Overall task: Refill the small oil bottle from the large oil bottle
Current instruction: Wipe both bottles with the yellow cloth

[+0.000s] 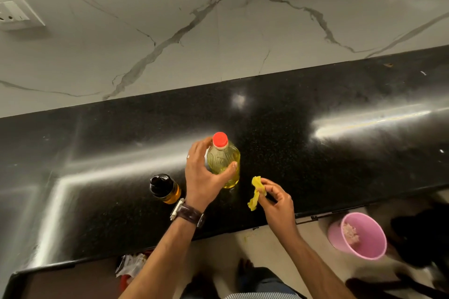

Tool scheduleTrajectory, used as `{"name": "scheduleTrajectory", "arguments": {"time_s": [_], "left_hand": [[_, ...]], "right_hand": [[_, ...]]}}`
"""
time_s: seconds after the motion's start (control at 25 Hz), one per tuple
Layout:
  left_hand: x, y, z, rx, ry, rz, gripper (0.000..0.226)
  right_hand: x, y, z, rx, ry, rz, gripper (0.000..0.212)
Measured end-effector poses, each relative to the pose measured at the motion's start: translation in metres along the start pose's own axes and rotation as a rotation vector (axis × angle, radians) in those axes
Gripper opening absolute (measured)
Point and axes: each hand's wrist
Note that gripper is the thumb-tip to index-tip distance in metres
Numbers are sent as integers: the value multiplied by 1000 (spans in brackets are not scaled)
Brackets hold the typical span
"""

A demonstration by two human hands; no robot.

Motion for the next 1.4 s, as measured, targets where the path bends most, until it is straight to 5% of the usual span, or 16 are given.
{"name": "scheduleTrajectory", "arguments": {"time_s": [0.24,0.92,1.4], "left_hand": [[-10,18,21,-104,-127,108,88],[76,43,49,-84,-262,-91,91],[17,39,58,-4,-341,15,99]], "right_hand": [[-19,-13,-9,-9,37,29,15],[-39,-27,-2,-3,107,60,25],[-6,-31,18,-148,12,-6,24]]}}
Point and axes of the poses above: each hand's wrist, its own x-axis towards the middle knuckle, its own y-axis out of the palm, z = x × y, and after that the axes turned 1 degree about -y, right-handed
